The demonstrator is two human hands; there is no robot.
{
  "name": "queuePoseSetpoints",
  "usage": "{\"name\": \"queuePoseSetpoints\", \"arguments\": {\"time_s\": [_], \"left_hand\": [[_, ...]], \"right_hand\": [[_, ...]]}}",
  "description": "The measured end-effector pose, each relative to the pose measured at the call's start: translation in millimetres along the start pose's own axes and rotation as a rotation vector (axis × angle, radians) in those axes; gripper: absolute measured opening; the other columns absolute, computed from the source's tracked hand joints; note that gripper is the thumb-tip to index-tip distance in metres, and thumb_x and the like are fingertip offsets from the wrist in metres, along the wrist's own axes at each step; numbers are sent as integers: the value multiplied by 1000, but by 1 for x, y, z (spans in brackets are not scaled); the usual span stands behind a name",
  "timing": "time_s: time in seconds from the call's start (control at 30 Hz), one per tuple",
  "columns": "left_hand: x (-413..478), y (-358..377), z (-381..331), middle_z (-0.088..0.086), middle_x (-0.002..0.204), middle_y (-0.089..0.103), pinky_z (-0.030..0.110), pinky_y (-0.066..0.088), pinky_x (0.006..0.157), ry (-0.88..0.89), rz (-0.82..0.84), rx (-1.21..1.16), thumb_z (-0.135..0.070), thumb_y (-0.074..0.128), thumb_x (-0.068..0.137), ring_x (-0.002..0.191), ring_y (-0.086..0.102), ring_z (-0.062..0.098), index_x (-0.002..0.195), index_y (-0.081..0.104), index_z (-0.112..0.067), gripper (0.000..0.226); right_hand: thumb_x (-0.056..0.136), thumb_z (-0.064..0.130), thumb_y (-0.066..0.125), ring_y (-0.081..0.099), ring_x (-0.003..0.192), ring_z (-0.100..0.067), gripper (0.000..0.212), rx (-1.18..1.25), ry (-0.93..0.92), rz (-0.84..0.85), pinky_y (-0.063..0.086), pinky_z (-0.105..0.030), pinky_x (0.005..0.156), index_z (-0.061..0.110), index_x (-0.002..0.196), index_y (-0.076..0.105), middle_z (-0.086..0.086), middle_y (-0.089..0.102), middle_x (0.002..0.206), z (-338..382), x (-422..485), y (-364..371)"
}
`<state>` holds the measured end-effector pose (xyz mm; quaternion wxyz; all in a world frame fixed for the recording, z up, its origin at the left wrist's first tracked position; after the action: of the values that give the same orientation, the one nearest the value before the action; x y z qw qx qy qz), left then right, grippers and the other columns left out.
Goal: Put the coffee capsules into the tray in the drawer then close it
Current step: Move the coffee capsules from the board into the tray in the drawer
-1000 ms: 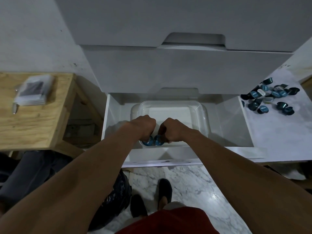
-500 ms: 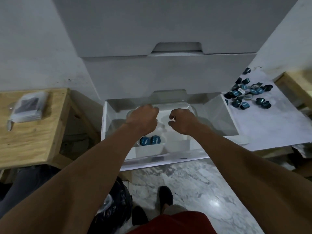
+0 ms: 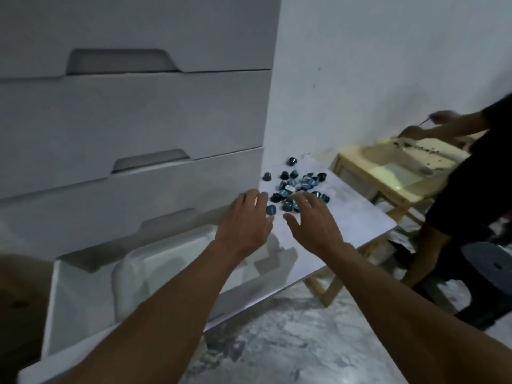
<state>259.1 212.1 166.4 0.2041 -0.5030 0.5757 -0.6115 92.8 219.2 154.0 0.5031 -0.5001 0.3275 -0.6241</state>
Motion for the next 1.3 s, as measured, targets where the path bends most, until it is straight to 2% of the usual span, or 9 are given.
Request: {"name": "queuePoseSetpoints", "arguments": {"time_s": [0.17,0.3,0.43,0.57,0.8,1.03,1.13,1.2,1.3], "left_hand": [[52,44,-68,11,131,49,34,41,96,-21,1,-34,-34,48,93,115,48,25,131,42,-8,46],[85,87,-105,11,127,49,37,45,91,-124,64,-23,-35,48,92,112,48,27,129,42,-9,46],[100,113,-118,12,129,47,38,45,90,-241,133,-20,-35,47,93,113,48,28,130,42,-8,46],[107,128,-108,14,130,48,37,43,93,-341,175,21,-33,48,93,115,47,29,131,41,-6,47],[132,163,-60,11,118,51,34,43,87,-433,237,99,-33,47,93,103,51,25,119,48,-9,36],[166,212,-12,13,113,52,34,44,85,-479,336,106,-24,44,93,102,50,27,116,50,-4,30],[171,234,4,11,113,54,34,42,84,-484,421,103,-22,40,95,103,47,27,114,54,-3,30],[174,238,8,12,108,55,34,46,80,-517,442,136,-20,52,90,99,52,28,109,56,-4,25],[181,241,10,11,92,60,32,51,63,-568,481,137,-23,77,72,82,60,26,92,60,-8,30]], "right_hand": [[93,39,52,45,124,-30,51,-20,26,37,41,-39,101,14,136,42,-11,47,139,-90,6,-15],[93,38,53,47,120,-32,51,-17,28,99,42,-39,97,12,135,43,-11,47,137,-162,18,-22],[93,38,51,46,122,-30,50,15,0,207,42,-39,99,13,136,43,-10,46,138,-202,35,-15],[93,37,52,46,122,-29,49,74,-71,285,42,-38,99,13,136,42,-9,46,138,-205,60,7],[92,32,56,46,121,-29,46,157,-130,388,40,-36,99,11,132,45,-11,48,134,-189,115,65],[91,25,57,50,113,-30,37,161,-54,481,42,-36,90,7,123,52,-14,54,126,-189,164,119],[89,24,58,51,114,-32,38,178,22,507,43,-38,92,5,122,52,-16,53,128,-189,177,137],[89,25,57,49,117,-33,42,165,46,546,43,-40,95,5,125,50,-16,50,132,-190,182,145],[88,28,58,50,115,-32,44,137,58,599,43,-40,95,5,124,50,-16,49,131,-192,189,158]]}}
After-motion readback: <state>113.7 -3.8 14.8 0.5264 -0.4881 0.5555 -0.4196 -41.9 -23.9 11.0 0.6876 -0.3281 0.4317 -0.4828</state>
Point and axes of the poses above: each hand's wrist, its own x-axis towards the middle knuckle, its own y-axis out of the palm, z = x × y, the point moved 1 cm from there along x, towards the middle knuckle
